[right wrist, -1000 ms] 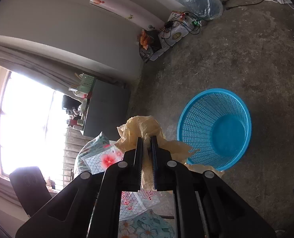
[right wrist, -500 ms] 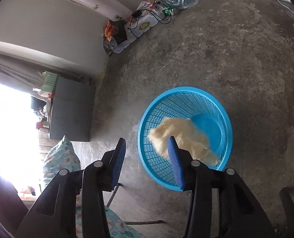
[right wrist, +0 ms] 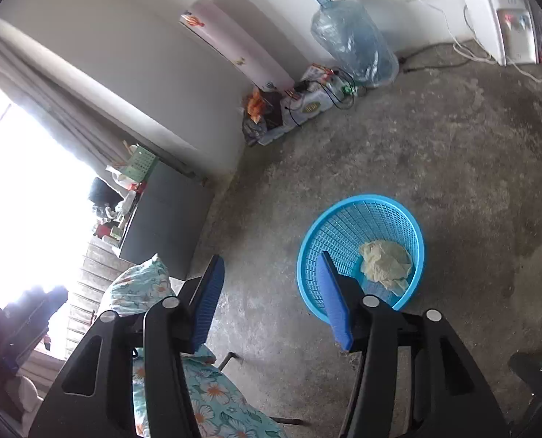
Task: Collect trash
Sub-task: 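Return to the bed and grasp the pink knitted pad with the right tool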
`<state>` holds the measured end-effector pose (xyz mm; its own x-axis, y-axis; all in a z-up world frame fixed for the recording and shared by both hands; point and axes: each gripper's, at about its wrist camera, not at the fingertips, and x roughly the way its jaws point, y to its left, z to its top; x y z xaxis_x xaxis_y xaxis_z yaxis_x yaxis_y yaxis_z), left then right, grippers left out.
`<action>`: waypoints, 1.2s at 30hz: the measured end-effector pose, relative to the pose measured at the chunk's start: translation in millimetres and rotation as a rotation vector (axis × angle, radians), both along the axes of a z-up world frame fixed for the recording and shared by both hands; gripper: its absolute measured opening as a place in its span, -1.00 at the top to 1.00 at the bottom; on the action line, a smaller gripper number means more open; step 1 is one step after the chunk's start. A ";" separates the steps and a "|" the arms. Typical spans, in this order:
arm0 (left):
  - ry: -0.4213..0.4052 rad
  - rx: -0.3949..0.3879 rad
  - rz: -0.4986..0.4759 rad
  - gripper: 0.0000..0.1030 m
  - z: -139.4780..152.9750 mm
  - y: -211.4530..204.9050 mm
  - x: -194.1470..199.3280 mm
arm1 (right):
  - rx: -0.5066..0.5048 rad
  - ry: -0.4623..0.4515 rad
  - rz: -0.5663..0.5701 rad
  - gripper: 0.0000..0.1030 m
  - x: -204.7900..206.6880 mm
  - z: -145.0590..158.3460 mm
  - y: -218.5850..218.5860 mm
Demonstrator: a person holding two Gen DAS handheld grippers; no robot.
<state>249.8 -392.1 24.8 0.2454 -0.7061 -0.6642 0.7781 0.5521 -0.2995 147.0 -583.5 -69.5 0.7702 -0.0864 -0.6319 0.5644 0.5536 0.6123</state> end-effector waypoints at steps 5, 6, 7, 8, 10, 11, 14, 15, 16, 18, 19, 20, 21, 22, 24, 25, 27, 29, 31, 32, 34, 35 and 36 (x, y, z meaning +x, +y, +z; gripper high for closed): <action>-0.040 -0.055 0.049 0.05 38.1 79.6 -26.0 | -0.176 -0.034 0.093 -0.46 -10.9 49.4 66.9; -0.043 -0.057 0.064 0.04 42.5 96.2 -30.1 | -0.190 -0.038 0.124 -0.49 -10.8 56.2 77.8; -0.046 -0.059 0.079 0.04 46.1 113.9 -34.2 | -0.192 -0.044 0.164 -0.49 -10.5 61.1 88.6; -0.048 -0.062 0.099 0.03 48.8 130.9 -38.8 | -0.190 -0.050 0.205 -0.49 -10.6 64.9 97.1; -0.046 -0.074 0.139 0.03 54.0 164.0 -46.2 | -0.184 -0.058 0.282 -0.49 -10.3 71.7 115.0; -0.049 -0.077 0.164 0.03 55.6 181.2 -50.3 | -0.175 -0.061 0.318 -0.49 -10.6 74.0 121.5; -0.052 -0.102 0.251 -0.06 61.7 233.8 -61.3 | -0.152 -0.060 0.407 -0.49 -12.5 80.7 142.7; -0.051 -0.114 0.284 -0.07 63.9 251.3 -62.7 | -0.151 -0.066 0.434 -0.49 -13.6 83.1 148.5; -0.046 -0.128 0.319 -0.08 65.7 269.3 -64.3 | -0.147 -0.072 0.457 -0.49 -13.7 85.7 156.1; -0.035 -0.146 0.381 -0.14 68.9 301.5 -66.0 | -0.123 -0.085 0.495 -0.49 -12.7 89.3 168.8; -0.042 -0.152 0.415 -0.14 71.1 319.1 -66.8 | -0.111 -0.090 0.516 -0.49 -10.4 90.4 173.4; -0.050 -0.154 0.447 -0.17 72.2 333.4 -68.5 | -0.097 -0.097 0.539 -0.49 -5.8 92.1 180.0; -0.054 -0.156 0.473 -0.18 73.1 347.0 -71.1 | -0.081 -0.101 0.562 -0.49 -2.2 93.3 187.4; -0.057 -0.162 0.503 -0.19 73.3 360.3 -73.2 | -0.074 -0.099 0.579 -0.49 2.5 93.1 193.3; -0.057 -0.179 0.545 -0.20 71.0 383.2 -77.5 | -0.067 -0.087 0.618 -0.49 12.7 91.6 207.4; -0.051 -0.181 0.562 -0.20 69.4 392.9 -77.3 | -0.053 -0.080 0.633 -0.49 18.3 89.2 213.7; -0.046 -0.185 0.594 -0.20 64.1 406.5 -80.0 | -0.043 -0.070 0.670 -0.49 27.9 85.9 230.0; -0.025 -0.176 0.602 -0.20 56.8 415.0 -79.9 | -0.038 -0.053 0.704 -0.49 37.2 81.3 244.9; 0.001 -0.165 0.617 -0.20 46.6 417.5 -78.7 | 0.005 -0.043 0.738 -0.49 46.6 74.9 256.1; 0.006 -0.151 0.619 -0.20 41.7 417.4 -78.7 | 0.031 -0.035 0.746 -0.49 51.2 70.7 261.1; -0.014 -0.093 0.634 -0.20 31.7 415.2 -77.3 | 0.072 -0.020 0.758 -0.49 60.8 62.2 268.9; -0.038 -0.049 0.637 -0.20 28.1 409.7 -76.9 | 0.098 -0.014 0.759 -0.49 65.5 57.6 272.2; -0.062 -0.006 0.639 -0.20 24.0 406.4 -76.8 | 0.129 -0.008 0.760 -0.49 69.7 52.6 275.0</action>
